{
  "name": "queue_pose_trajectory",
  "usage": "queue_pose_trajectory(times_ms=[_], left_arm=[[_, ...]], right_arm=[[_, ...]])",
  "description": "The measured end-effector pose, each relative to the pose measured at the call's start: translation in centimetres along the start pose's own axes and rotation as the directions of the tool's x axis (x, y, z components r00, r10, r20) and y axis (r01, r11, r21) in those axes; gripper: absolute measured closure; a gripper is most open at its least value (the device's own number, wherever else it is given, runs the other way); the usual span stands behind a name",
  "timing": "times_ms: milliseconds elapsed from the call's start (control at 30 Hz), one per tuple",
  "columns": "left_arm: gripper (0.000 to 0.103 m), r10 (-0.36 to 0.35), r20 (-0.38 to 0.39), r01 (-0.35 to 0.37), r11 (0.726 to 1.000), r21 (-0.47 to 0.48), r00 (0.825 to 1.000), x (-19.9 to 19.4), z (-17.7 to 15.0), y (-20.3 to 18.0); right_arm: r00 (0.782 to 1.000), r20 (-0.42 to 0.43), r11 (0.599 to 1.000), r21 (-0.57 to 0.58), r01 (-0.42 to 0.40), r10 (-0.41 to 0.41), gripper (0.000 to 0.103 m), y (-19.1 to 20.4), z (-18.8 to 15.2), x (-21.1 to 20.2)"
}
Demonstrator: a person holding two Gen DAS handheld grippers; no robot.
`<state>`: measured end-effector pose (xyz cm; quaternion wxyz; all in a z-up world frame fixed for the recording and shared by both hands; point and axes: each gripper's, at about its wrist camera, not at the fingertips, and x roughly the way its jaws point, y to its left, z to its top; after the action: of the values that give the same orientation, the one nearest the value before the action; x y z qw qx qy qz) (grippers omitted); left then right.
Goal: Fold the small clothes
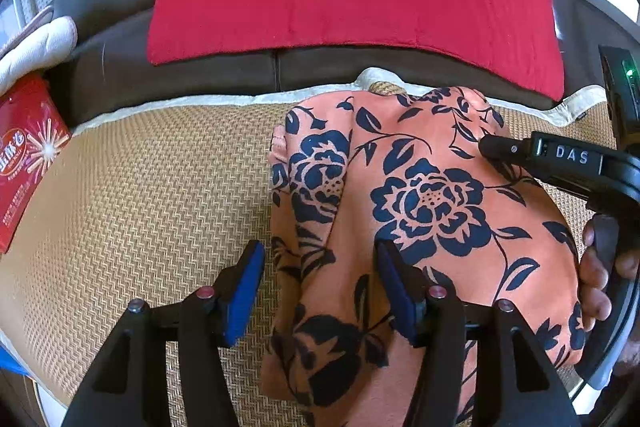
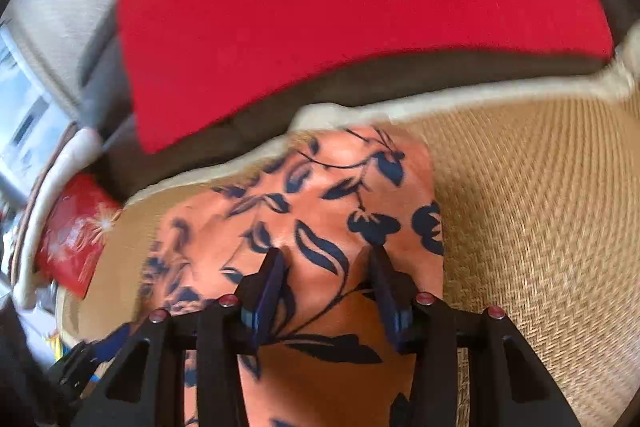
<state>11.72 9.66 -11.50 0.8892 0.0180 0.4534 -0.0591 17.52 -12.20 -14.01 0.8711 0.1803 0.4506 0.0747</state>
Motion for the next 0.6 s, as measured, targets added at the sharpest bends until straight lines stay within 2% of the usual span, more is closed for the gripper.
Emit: queue_pose_trajectory(times_ms=[67, 167, 367, 433, 533, 600], left_arm=[[0.043, 0.012, -0.001, -0.012, 1.000, 0.010, 1.000, 0.1, 0.0, 0.5], [0.043, 0.011, -0.008, -0.011, 1.000, 0.000, 1.000, 0.3, -0.1, 0.8], [0.043, 0.024, -0.008, -0.024, 1.000, -0.006, 1.000, 0.3, -0.1, 0.6], [0.042, 0.033, -0.004, -0.033, 0.999, 0.001, 0.999, 1.0, -0.6, 0.5], [0.032, 0.064, 0.006, -0.064, 0.998, 0.018, 0.998, 1.0, -1.1, 0.4], [0.030, 0.091, 0.010, -0.091, 0.996, 0.023, 0.996, 0.9, -1.4, 0.3]], right_arm=[[1.000, 0.008, 1.000, 0.020, -0.013, 0.013, 0.056, -0.2, 0.2, -1.0], [0.999, 0.042, 1.000, -0.009, -0.025, 0.026, 0.055, 0.4, -0.4, -3.6], [0.998, 0.056, 0.994, -0.109, -0.016, 0.022, 0.055, 2.5, -4.7, -9.0], [0.999, 0.031, 0.992, -0.126, -0.022, 0.026, 0.054, 2.7, -6.5, -9.6], [0.998, -0.041, 0.986, -0.161, 0.048, -0.055, 0.054, 2.7, -9.4, -7.8], [0.993, -0.076, 0.983, -0.164, 0.081, -0.095, 0.054, 2.3, -10.1, -6.9]])
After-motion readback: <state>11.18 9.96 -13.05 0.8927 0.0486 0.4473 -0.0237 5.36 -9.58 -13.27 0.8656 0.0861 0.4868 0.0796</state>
